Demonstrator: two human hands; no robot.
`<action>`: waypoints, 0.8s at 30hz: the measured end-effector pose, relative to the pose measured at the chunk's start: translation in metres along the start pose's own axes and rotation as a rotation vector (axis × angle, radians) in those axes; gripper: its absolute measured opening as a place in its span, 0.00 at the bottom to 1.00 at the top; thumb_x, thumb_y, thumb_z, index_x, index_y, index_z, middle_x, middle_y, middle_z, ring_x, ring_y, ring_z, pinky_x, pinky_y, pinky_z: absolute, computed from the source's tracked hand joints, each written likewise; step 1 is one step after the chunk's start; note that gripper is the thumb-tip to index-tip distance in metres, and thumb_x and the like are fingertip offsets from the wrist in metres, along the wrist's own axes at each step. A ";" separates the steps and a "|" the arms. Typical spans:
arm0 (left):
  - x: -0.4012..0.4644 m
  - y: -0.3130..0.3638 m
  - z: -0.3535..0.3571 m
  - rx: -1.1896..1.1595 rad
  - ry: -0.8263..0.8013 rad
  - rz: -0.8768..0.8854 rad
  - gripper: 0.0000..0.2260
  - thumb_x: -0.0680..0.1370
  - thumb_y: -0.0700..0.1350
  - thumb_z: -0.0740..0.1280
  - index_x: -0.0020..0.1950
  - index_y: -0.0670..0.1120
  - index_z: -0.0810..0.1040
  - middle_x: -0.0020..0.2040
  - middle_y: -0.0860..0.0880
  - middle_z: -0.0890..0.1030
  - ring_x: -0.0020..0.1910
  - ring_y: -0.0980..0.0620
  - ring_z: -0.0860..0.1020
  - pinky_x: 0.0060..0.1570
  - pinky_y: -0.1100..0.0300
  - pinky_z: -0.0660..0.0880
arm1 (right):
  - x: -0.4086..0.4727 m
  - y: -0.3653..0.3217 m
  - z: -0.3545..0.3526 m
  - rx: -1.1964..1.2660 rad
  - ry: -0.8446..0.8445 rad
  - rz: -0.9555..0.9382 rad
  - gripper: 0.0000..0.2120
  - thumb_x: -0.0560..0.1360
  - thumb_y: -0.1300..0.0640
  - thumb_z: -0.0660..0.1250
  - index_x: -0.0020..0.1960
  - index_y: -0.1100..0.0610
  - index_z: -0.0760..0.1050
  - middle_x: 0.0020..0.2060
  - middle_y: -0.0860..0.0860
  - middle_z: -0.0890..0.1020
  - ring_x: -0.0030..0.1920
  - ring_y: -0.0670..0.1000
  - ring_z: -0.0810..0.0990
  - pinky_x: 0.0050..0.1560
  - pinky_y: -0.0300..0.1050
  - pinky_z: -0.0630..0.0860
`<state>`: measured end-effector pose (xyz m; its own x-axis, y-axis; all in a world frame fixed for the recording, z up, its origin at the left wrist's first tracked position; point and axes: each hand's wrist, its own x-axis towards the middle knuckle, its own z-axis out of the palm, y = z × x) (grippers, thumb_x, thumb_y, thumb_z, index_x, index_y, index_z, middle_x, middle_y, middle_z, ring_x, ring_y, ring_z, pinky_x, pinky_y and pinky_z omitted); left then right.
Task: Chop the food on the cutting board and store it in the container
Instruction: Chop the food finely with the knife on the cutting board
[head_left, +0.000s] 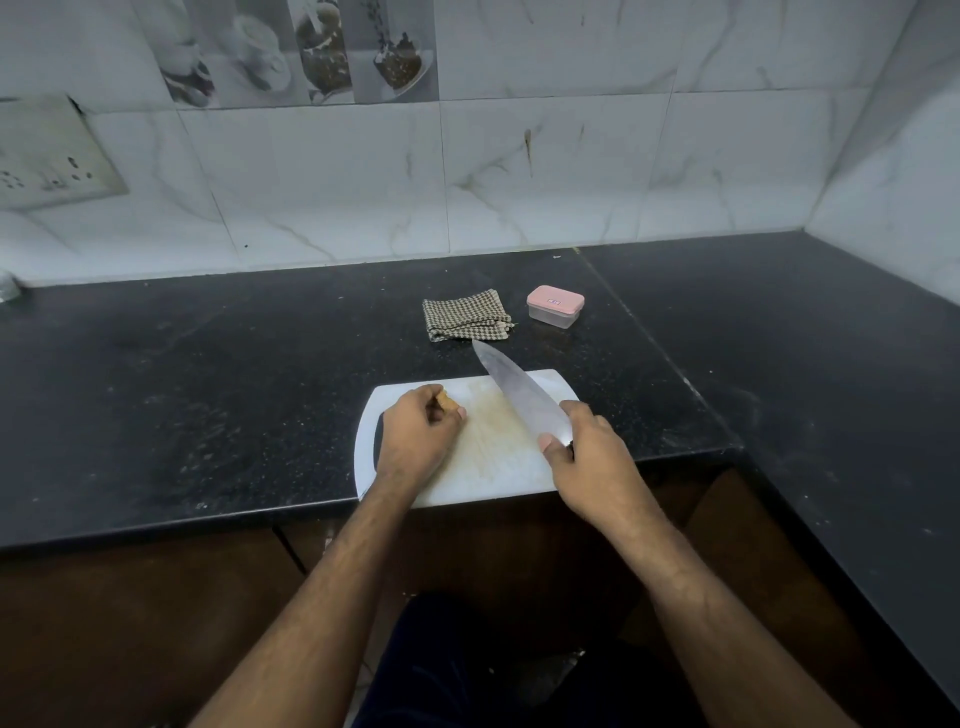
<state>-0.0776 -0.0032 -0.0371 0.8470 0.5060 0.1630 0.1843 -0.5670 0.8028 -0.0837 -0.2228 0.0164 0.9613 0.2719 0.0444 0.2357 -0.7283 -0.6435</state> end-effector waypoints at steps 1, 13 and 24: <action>0.000 0.001 0.000 0.003 -0.001 0.006 0.22 0.77 0.52 0.74 0.69 0.48 0.79 0.49 0.55 0.84 0.49 0.59 0.81 0.58 0.57 0.78 | 0.001 -0.001 0.001 0.073 -0.038 0.017 0.26 0.81 0.47 0.66 0.75 0.52 0.63 0.61 0.51 0.75 0.55 0.49 0.77 0.49 0.44 0.73; -0.002 0.000 -0.013 0.096 -0.082 0.084 0.20 0.79 0.46 0.71 0.71 0.48 0.76 0.51 0.55 0.82 0.48 0.61 0.78 0.55 0.63 0.74 | 0.000 -0.013 0.006 -0.029 -0.229 -0.019 0.09 0.78 0.55 0.62 0.58 0.53 0.71 0.41 0.49 0.81 0.33 0.46 0.83 0.34 0.43 0.80; 0.000 -0.004 -0.009 0.458 -0.182 0.181 0.19 0.81 0.57 0.66 0.66 0.47 0.78 0.59 0.49 0.71 0.61 0.48 0.70 0.64 0.48 0.71 | 0.001 -0.028 0.006 -0.063 -0.219 -0.008 0.10 0.82 0.58 0.52 0.57 0.58 0.71 0.36 0.53 0.82 0.25 0.46 0.79 0.25 0.41 0.74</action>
<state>-0.0825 0.0048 -0.0349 0.9508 0.2759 0.1412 0.1916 -0.8814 0.4317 -0.0898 -0.1977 0.0300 0.9071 0.4027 -0.1226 0.2578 -0.7617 -0.5944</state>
